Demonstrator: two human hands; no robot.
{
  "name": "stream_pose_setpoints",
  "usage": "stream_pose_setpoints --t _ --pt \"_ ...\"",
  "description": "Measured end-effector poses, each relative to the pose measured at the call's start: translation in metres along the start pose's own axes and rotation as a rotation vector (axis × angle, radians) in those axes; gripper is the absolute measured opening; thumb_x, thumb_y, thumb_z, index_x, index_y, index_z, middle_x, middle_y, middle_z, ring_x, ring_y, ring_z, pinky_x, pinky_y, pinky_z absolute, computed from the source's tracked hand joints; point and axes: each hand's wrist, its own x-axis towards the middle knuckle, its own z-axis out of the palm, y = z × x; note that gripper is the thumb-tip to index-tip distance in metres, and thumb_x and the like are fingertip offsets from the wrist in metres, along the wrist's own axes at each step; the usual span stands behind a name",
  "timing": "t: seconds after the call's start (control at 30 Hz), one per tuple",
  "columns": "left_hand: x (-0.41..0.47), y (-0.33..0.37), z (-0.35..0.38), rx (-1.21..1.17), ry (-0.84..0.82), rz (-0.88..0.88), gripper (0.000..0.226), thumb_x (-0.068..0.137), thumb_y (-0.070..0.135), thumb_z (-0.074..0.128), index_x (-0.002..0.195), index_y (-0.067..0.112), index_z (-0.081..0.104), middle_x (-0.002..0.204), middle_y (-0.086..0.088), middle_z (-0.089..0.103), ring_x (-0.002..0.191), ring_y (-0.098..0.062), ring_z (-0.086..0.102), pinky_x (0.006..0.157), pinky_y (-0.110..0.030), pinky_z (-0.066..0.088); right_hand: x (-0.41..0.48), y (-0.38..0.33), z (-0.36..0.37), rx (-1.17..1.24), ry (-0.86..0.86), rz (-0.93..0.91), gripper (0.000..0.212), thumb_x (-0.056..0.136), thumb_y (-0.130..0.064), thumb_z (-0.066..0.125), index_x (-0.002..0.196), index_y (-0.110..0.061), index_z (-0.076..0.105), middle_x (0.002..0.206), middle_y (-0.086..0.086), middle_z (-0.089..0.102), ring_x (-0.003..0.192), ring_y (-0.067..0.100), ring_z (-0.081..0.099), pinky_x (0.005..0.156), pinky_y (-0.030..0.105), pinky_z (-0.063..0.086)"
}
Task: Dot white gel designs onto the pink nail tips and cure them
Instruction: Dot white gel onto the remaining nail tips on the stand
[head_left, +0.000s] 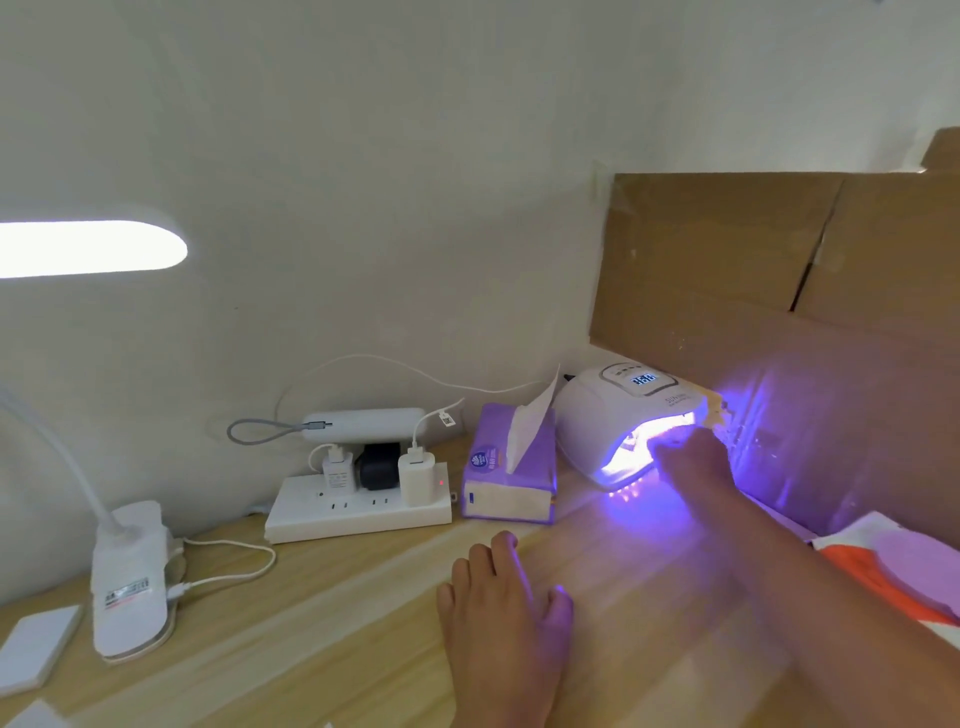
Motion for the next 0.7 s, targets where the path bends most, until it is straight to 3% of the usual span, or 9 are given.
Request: stream_pose_setpoints --t 0.1,0.17,0.23,0.3,0.33,0.47,0.7 --pt "-0.002 -0.002 0.000 -0.081 -0.025 -0.039 0.053 0.058 0.043 0.083 0.102 0.017 0.070 0.085 0.000 0.065 0.080 -0.026 0.066 0.068 -0.039 0.048 -0.003 -0.002 -0.018 0.092 0.267 -0.098 0.029 0.089 -0.015 0.051 0.062 -0.005 0.050 0.058 0.006 0.047 0.061 0.031 0.043 0.053 0.033 0.028" --pt "-0.004 -0.001 -0.001 -0.126 -0.027 -0.054 0.053 0.073 0.046 0.072 0.118 0.020 0.063 0.102 0.001 0.063 0.099 -0.026 0.061 0.082 -0.039 0.043 -0.002 -0.009 -0.024 0.086 0.297 -0.235 0.027 0.091 -0.014 0.050 0.065 -0.009 0.051 0.062 0.005 0.050 0.066 0.032 0.046 0.054 0.034 0.030" --pt "-0.005 -0.002 -0.001 -0.126 -0.034 -0.060 0.055 0.084 0.053 0.056 0.131 0.026 0.048 0.118 0.006 0.055 0.115 -0.021 0.051 0.093 -0.035 0.035 0.005 -0.017 -0.024 -0.074 0.214 -0.364 0.016 0.091 -0.010 0.051 0.094 -0.014 0.066 0.094 0.007 0.062 0.094 0.034 0.052 0.073 0.039 0.041" --pt "-0.004 -0.004 -0.002 -0.102 -0.063 -0.062 0.055 0.087 0.057 0.046 0.135 0.032 0.038 0.124 0.010 0.047 0.121 -0.016 0.044 0.096 -0.031 0.031 0.017 -0.028 -0.020 -0.335 0.048 -0.434 0.046 0.090 -0.009 0.050 0.134 -0.021 0.056 0.128 0.009 0.054 0.119 0.033 0.043 0.097 0.040 0.033" --pt "-0.003 -0.004 -0.001 -0.089 -0.075 -0.060 0.054 0.087 0.058 0.043 0.135 0.033 0.035 0.125 0.012 0.045 0.122 -0.014 0.042 0.097 -0.029 0.030 0.022 -0.035 -0.019 -0.464 -0.008 -0.444 0.053 0.090 -0.010 0.049 0.141 -0.026 0.050 0.135 0.008 0.050 0.123 0.032 0.040 0.101 0.038 0.029" --pt "-0.003 -0.006 0.000 -0.075 -0.085 -0.055 0.053 0.088 0.057 0.041 0.135 0.034 0.035 0.123 0.013 0.045 0.121 -0.013 0.042 0.096 -0.029 0.029 0.039 -0.056 -0.019 -0.785 -0.137 -0.468 0.059 0.088 -0.018 0.052 0.142 -0.040 0.045 0.138 0.004 0.045 0.126 0.026 0.040 0.102 0.034 0.026" --pt "-0.003 -0.008 0.004 -0.087 -0.055 -0.071 0.053 0.087 0.055 0.045 0.134 0.032 0.039 0.123 0.011 0.047 0.119 -0.016 0.044 0.096 -0.030 0.030 0.046 -0.066 -0.020 -0.819 -0.243 -0.426 0.057 0.089 -0.021 0.052 0.143 -0.039 0.042 0.143 0.010 0.039 0.134 0.030 0.033 0.109 0.038 0.022"
